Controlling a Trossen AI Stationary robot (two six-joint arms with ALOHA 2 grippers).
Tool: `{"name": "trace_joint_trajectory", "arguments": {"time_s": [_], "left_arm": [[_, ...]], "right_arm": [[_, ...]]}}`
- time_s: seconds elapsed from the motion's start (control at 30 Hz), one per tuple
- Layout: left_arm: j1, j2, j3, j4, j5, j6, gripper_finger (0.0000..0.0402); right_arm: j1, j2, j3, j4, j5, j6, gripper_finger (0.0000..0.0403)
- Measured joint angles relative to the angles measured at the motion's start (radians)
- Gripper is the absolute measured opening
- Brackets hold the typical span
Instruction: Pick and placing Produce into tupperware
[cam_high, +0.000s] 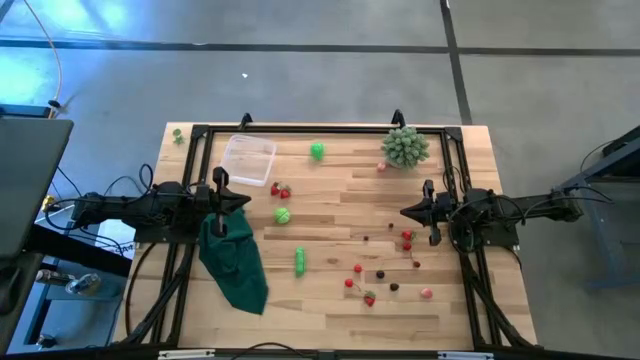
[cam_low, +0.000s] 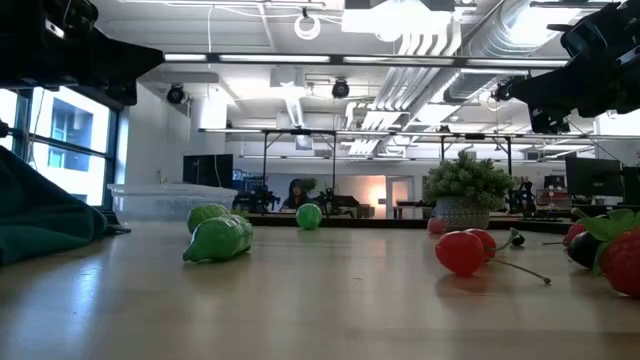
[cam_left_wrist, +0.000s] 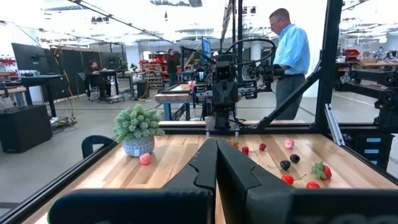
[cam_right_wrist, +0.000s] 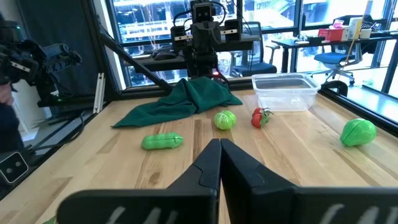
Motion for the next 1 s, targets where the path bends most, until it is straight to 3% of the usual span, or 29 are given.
{"name": "trace_joint_trajectory", "arguments": {"time_s": [0.3, 0.47, 0.6, 0.73, 0.9, 1.0], "left_arm": [[0.000, 0.000, 0.000, 0.036, -0.005, -0.004, 0.0001], [0.000, 0.000, 0.000, 0.097, -0.006, -0.034, 0.0001], [0.000, 0.000, 0.000, 0.141, -0.008, -0.056, 0.0001], [0.000, 0.000, 0.000, 0.200, -0.021, -0.056, 0.0001], [0.000, 0.000, 0.000, 0.280, -0.066, -0.060, 0.0001], [0.000, 0.000, 0.000, 0.303, -0.146, -0.056, 0.0001]], "right_arm": [[0.000, 0.000, 0.000, 0.000, 0.001, -0.023, 0.0000], [-0.007, 0.000, 0.000, 0.021, 0.155, -0.236, 0.0000], [-0.007, 0.000, 0.000, 0.022, 0.163, -0.305, 0.0000], [-0.014, 0.000, 0.000, 0.032, 0.251, -0.467, 0.0000], [-0.014, 0.000, 0.000, 0.033, 0.264, -0.438, 0.0000], [-0.014, 0.000, 0.000, 0.035, 0.298, -0.419, 0.0000]]}}
